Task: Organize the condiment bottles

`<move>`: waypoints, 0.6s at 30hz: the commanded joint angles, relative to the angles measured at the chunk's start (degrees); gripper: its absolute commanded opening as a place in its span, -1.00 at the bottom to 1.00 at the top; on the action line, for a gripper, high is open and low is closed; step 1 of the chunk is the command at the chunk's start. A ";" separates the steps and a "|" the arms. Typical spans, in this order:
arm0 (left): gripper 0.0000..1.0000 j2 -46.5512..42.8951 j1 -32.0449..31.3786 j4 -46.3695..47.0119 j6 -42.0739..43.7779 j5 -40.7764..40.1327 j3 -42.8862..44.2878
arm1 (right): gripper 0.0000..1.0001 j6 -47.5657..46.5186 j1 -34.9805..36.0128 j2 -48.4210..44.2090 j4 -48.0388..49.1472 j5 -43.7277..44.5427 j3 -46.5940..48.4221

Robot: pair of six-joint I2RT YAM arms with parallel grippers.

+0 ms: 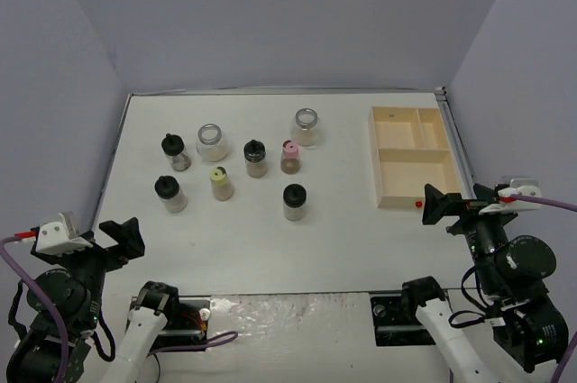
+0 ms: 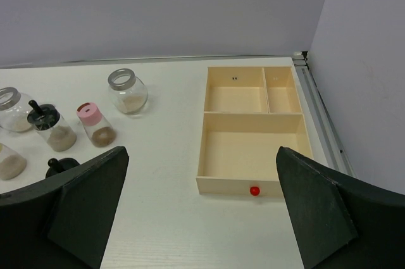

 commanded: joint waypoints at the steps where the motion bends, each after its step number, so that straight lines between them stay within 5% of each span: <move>1: 0.94 3.41 -0.60 1.91 1.19 -0.43 2.26 | 1.00 1.16 0.05 3.61 4.06 -0.99 1.54; 18: 0.94 13.42 -0.63 2.97 1.49 6.83 3.15 | 1.00 3.11 -0.18 21.33 4.31 -15.12 8.15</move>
